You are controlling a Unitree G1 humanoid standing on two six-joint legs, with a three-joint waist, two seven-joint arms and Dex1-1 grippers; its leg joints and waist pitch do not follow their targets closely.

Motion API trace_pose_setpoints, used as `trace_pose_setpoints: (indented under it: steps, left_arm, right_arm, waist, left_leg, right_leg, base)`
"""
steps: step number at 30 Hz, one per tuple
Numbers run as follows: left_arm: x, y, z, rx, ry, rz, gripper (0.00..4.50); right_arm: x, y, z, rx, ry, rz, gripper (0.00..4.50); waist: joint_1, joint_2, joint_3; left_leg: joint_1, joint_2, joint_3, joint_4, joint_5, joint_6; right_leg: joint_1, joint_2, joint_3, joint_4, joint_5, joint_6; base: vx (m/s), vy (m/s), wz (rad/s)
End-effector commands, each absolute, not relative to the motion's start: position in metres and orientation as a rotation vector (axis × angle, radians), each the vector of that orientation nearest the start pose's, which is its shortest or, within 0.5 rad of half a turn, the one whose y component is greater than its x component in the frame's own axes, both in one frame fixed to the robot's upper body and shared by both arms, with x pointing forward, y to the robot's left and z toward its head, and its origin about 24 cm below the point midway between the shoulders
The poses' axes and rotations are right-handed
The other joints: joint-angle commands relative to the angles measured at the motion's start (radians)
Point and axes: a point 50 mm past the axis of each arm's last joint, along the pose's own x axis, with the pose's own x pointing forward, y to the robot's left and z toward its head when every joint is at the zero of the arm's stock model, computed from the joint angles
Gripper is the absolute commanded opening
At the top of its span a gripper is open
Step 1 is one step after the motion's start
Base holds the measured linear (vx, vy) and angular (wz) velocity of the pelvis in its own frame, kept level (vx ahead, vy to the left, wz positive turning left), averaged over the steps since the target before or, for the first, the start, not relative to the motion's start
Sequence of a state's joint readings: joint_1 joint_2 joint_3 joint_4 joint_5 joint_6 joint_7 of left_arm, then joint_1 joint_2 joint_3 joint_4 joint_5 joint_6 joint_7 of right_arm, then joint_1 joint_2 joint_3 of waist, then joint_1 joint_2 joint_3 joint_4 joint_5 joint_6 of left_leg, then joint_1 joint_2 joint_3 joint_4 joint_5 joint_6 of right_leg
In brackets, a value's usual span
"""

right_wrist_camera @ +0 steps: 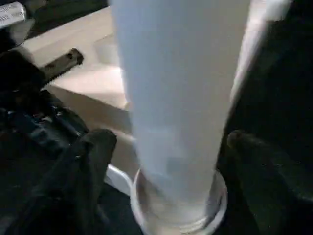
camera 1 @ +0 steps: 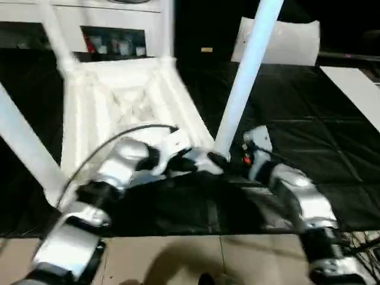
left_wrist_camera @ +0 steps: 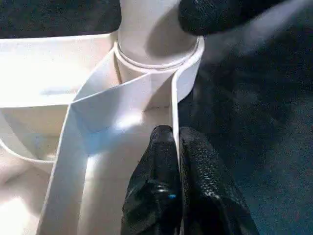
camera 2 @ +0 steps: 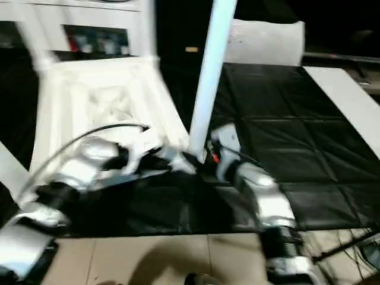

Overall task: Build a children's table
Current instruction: Rotate leg to tighten

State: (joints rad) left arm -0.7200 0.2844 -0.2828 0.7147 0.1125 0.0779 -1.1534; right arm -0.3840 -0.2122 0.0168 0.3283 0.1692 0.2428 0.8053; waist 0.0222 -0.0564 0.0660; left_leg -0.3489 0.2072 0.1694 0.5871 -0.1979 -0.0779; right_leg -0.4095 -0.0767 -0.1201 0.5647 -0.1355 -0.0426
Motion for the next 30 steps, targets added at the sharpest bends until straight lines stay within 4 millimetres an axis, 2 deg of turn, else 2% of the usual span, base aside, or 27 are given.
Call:
trace_pose_setpoints:
  steps: [1,3,8,9,11,13,17,18,22,23,30]
  left_arm:
    - [0.334,0.098,0.071,0.512,0.366,-1.407,0.0]
    - [0.332,0.107,0.069,0.559,0.392,-1.48,0.0]
    - [0.329,0.115,0.07,0.606,0.429,-1.58,0.0]
    - [0.328,0.117,0.07,0.625,0.442,-1.615,0.0]
    - [0.327,0.117,0.07,0.631,0.446,-1.626,0.0]
    - [0.326,0.119,0.07,0.653,0.455,-1.656,0.0]
    - [0.326,0.12,0.071,0.685,0.465,-1.695,0.0]
    - [0.326,0.12,0.071,0.69,0.468,-1.705,0.0]
    - [0.326,0.12,0.071,0.701,0.469,-1.722,0.0]
    - [0.326,0.12,0.071,0.702,0.469,-1.726,0.0]
    - [0.326,0.12,0.071,0.707,0.468,-1.737,0.0]
  right_arm:
    - [0.307,-0.139,0.06,0.016,0.188,0.896,4.26]
    - [0.301,-0.147,0.063,-0.016,0.181,1.002,4.26]
    - [0.295,-0.154,0.065,-0.036,0.194,1.148,4.26]
    - [0.293,-0.155,0.065,-0.035,0.205,1.198,3.92]
    - [0.293,-0.155,0.065,-0.034,0.208,1.213,3.92]
    - [0.291,-0.155,0.065,-0.035,0.223,1.26,3.6]
    - [0.29,-0.155,0.064,-0.058,0.255,1.329,3.4]
    - [0.29,-0.155,0.064,-0.065,0.262,1.345,3.15]
    - [0.291,-0.155,0.062,-0.075,0.267,1.363,2.89]
    - [0.292,-0.155,0.062,-0.075,0.265,1.365,2.62]
    - [0.291,-0.151,0.062,-0.063,0.263,1.385,2.18]
  waist:
    - [0.006,0.015,-0.074]
    - [0.013,0.013,-0.076]
    - [0.026,0.013,-0.079]
    - [0.029,0.012,-0.079]
    - [0.033,0.01,-0.078]
    - [0.042,0.012,-0.078]
    - [0.048,0.01,-0.079]
    - [0.05,0.007,-0.079]
    - [0.062,0.006,-0.079]
    - [0.062,0.003,-0.078]
    - [0.063,0.002,-0.08]
  left_leg:
    - [0.007,0.034,-0.002,-0.066,-0.165,0.064]
    - [0.013,0.036,0.0,-0.065,-0.171,0.06]
    - [0.008,0.033,0.0,-0.064,-0.167,0.059]
    - [0.008,0.033,0.001,-0.064,-0.164,0.061]
    - [0.005,0.033,0.001,-0.063,-0.156,0.064]
    - [0.006,0.035,0.002,-0.062,-0.153,0.06]
    - [0.005,0.036,0.002,-0.061,-0.151,0.052]
    - [0.006,0.036,0.003,-0.061,-0.154,0.051]
    - [0.008,0.036,0.004,-0.06,-0.153,0.044]
    - [0.008,0.035,0.004,-0.059,-0.156,0.041]
    - [0.004,0.034,0.002,-0.059,-0.144,0.043]
  right_leg:
    - [0.063,-0.076,0.062,-0.059,-0.304,-0.181]
    - [0.06,-0.074,0.063,-0.056,-0.28,-0.189]
    - [0.066,-0.079,0.064,-0.052,-0.272,-0.187]
    - [0.066,-0.078,0.064,-0.052,-0.274,-0.187]
    - [0.068,-0.078,0.063,-0.051,-0.28,-0.183]
    - [0.066,-0.077,0.062,-0.051,-0.291,-0.18]
    - [0.065,-0.077,0.061,-0.049,-0.296,-0.18]
    - [0.064,-0.077,0.06,-0.05,-0.303,-0.178]
    - [0.061,-0.079,0.061,-0.049,-0.321,-0.169]
    - [0.061,-0.078,0.061,-0.049,-0.333,-0.167]
    - [0.063,-0.078,0.06,-0.048,-0.34,-0.152]
  base:
    - [0.0,0.0,0.0]
    - [0.0,0.0,0.0]
    - [0.0,0.0,0.0]
    - [0.0,0.0,0.0]
    - [0.0,0.0,0.0]
    - [0.0,0.0,0.0]
    - [0.0,0.0,0.0]
    - [0.0,0.0,0.0]
    - [0.0,0.0,0.0]
    - [0.0,0.0,0.0]
    - [0.0,0.0,0.0]
